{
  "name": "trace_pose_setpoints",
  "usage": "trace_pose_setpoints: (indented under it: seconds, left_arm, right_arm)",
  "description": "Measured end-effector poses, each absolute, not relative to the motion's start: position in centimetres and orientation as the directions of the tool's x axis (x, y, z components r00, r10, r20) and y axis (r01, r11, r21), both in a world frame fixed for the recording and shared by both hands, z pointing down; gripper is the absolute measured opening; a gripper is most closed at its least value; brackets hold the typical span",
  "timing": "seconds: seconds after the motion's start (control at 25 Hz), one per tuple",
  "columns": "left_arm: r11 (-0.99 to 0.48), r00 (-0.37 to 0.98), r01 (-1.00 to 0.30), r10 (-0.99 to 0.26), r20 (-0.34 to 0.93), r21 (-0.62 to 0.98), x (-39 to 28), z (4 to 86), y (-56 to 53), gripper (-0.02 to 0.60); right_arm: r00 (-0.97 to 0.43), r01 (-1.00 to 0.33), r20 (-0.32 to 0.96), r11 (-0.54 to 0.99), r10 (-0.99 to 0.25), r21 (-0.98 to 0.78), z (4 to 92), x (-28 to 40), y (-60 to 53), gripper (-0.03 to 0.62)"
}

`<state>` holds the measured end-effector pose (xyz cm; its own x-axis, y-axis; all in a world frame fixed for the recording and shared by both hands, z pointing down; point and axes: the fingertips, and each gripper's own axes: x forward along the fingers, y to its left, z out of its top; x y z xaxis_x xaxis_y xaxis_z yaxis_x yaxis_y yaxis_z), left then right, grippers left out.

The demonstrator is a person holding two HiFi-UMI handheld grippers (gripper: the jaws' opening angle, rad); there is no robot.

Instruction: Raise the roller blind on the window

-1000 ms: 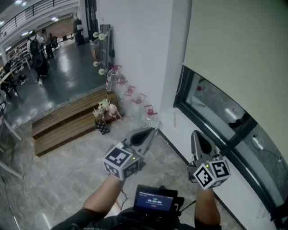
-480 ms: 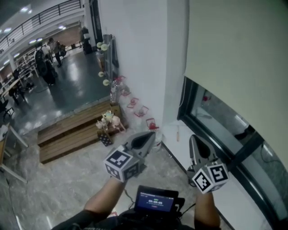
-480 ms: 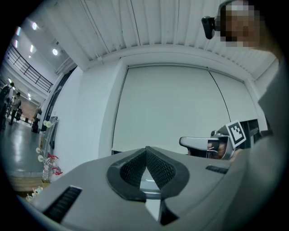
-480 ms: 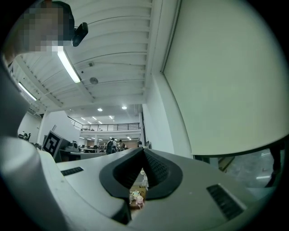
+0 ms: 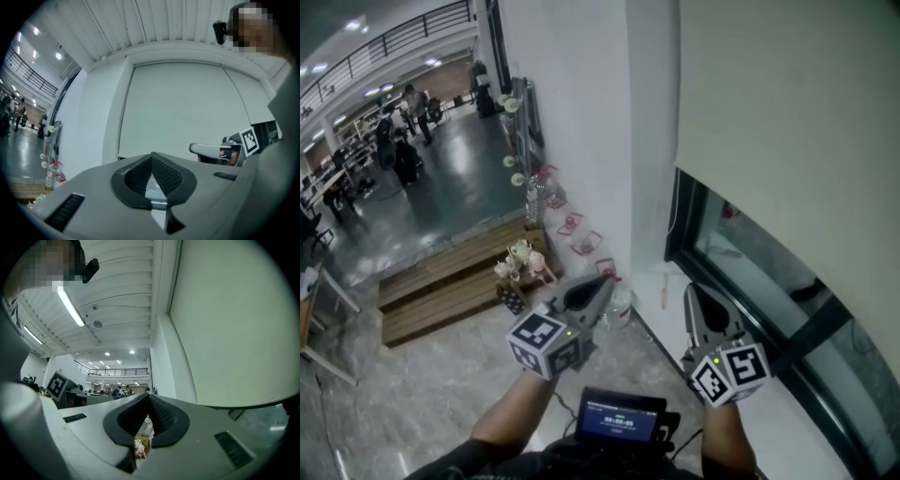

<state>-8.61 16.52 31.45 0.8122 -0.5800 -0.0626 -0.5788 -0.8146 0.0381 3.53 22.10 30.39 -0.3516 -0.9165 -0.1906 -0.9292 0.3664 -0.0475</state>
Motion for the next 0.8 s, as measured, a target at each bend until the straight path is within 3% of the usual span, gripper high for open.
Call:
trace_pose_setpoints:
  seconds: [0.8]
  left_arm:
    - [-0.828, 0.827, -0.560, -0.561, -0.022, 0.037, -4.4, 33.7, 8.7, -0.007]
  right_arm:
    - [-0.332, -0.931, -0.195, 0.354, -0.923, -0.090, 31.7, 8.7, 14.2, 0.000]
